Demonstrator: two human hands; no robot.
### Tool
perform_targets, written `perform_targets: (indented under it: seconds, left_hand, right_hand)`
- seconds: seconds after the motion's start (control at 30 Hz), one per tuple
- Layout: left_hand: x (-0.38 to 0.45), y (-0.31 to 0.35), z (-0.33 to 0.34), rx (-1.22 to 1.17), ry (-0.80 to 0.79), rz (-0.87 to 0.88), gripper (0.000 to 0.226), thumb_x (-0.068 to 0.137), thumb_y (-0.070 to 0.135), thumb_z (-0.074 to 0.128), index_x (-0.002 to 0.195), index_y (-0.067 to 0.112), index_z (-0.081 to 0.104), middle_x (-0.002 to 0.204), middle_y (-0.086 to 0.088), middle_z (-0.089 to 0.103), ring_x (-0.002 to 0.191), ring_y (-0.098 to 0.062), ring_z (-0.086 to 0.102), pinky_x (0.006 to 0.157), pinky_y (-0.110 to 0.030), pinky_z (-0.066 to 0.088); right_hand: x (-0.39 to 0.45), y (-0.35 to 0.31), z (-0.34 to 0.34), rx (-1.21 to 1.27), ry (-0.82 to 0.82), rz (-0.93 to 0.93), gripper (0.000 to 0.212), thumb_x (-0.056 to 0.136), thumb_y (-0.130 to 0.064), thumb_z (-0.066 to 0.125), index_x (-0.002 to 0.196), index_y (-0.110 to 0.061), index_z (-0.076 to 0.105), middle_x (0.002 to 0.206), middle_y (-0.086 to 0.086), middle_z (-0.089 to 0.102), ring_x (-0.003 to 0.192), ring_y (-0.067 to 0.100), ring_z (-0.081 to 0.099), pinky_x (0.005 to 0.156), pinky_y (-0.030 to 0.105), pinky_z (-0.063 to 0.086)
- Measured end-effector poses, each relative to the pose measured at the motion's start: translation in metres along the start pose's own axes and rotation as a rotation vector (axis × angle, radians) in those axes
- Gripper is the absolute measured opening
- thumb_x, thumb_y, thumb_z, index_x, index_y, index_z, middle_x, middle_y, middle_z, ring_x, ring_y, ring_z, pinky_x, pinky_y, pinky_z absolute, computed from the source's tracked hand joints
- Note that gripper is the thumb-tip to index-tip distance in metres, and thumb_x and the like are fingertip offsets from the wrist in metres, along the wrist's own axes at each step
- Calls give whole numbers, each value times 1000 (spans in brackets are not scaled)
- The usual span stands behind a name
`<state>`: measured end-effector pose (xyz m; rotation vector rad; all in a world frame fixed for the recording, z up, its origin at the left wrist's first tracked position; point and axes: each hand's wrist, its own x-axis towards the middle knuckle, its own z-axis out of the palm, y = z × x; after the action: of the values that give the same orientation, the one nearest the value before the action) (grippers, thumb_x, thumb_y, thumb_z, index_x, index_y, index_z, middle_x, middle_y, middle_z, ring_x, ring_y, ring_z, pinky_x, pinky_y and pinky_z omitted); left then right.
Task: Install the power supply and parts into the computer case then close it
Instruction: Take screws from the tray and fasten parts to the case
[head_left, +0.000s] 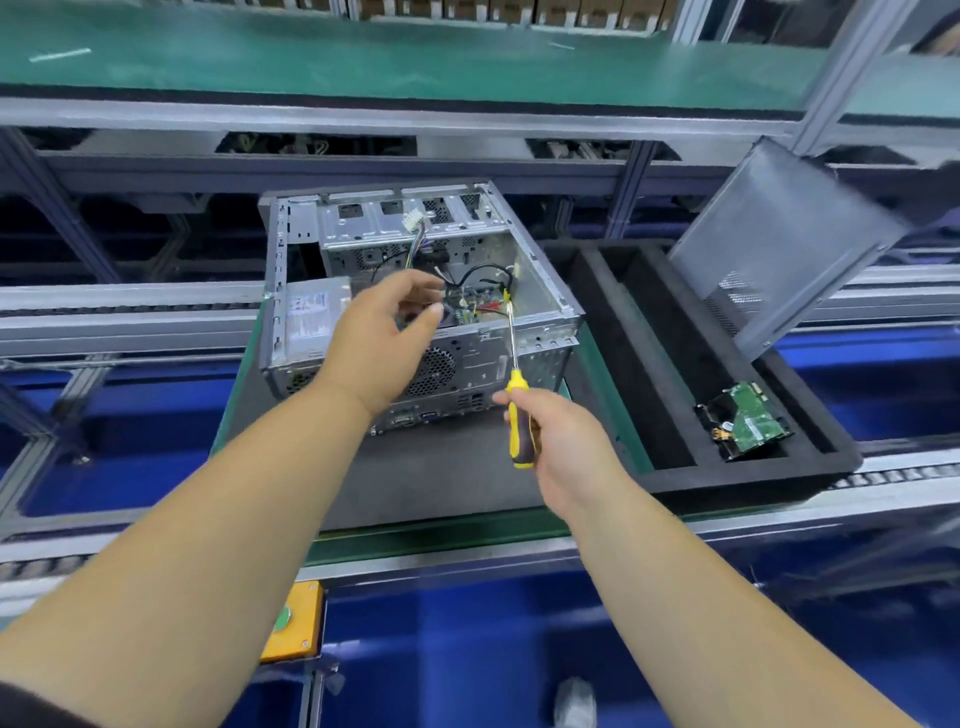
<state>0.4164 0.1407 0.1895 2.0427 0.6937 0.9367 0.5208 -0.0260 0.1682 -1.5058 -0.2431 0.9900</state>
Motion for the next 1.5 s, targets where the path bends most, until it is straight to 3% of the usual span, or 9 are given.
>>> perform_targets:
  seconds: [0.17,0.37,0.5,0.63,0.83,1.0,1.17,1.3,1.5]
  left_hand:
    - [-3,33,46,-35,-46,-4,22,91,14,60,109,25,64,103,16,68,96,3,60,82,-6,41]
    - [13,62,99,-74,-52,-36,25,92,14,59,113,27,63,106,16,67,101,-2,59,87,-16,46]
    - [23,73,138,-112,-68,-19,30,89,14,60,113,31,61,107,17,67,101,-6,60,89,-22,48]
    - [28,72,181,-164,-110,-43,32,87,15,59,115,32,61,109,17,66,101,-10,61,90,-24,48]
    - [29,56,242,-182,-166,-204,34,90,9,59,112,36,63,109,18,66,101,-7,60,88,-15,46]
    - [31,45,273,-185,-148,-396,34,90,9,59,104,39,65,105,19,68,97,-5,61,86,-17,46]
    - [33,43,286,-183,-117,-499,31,90,7,58,104,34,65,105,15,69,103,-7,62,87,-15,44]
    - [33,43,291,-167,-116,-535,30,91,9,58,105,34,65,105,16,70,104,-4,61,87,-16,44]
    - [33,46,298,-178,-135,-562,28,91,12,56,106,34,65,105,17,70,102,1,61,82,-13,44]
  right_hand:
    - [11,-34,-38,-115,-20,-263,12,92,-24,67,84,-17,70,55,-16,55,54,11,49,51,25,43]
    - [46,-58,-90,-151,-27,-348,11,93,-22,66,93,-15,73,67,-7,61,61,6,55,54,14,47]
    - [82,-68,-132,-236,31,-360,6,90,-29,68,96,-29,67,70,-10,69,68,4,65,60,16,47]
    - [125,-69,-180,-362,163,-291,11,86,-35,72,93,-29,65,86,-5,70,83,9,67,60,23,43]
    - [179,-54,-241,-670,210,-176,15,87,-30,68,82,-18,59,71,3,65,60,17,60,37,18,41]
    - [206,-34,-258,-900,150,-76,25,89,-29,68,72,-14,57,56,2,62,37,9,55,31,14,35]
    - [216,-23,-258,-994,102,-24,25,88,-31,68,75,-10,62,55,5,66,38,13,59,39,23,49]
    - [215,-19,-258,-996,113,-40,21,88,-28,67,89,-10,58,77,9,66,62,26,68,58,44,60]
    - [215,-19,-259,-1061,105,-45,24,88,-31,65,97,-12,53,89,8,62,74,28,67,65,45,60]
